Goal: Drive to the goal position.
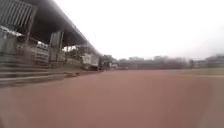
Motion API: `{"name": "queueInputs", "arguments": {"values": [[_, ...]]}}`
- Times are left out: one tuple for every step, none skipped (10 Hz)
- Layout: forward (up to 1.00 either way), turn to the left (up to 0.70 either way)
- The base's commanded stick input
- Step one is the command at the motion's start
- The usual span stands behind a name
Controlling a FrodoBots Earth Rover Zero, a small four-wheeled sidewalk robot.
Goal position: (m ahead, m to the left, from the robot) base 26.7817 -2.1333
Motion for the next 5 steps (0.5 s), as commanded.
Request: {"name": "queueInputs", "arguments": {"values": [[1.0, 0.0], [1.0, 0.0], [1.0, 0.0], [1.0, 0.0], [1.0, 0.0]]}}
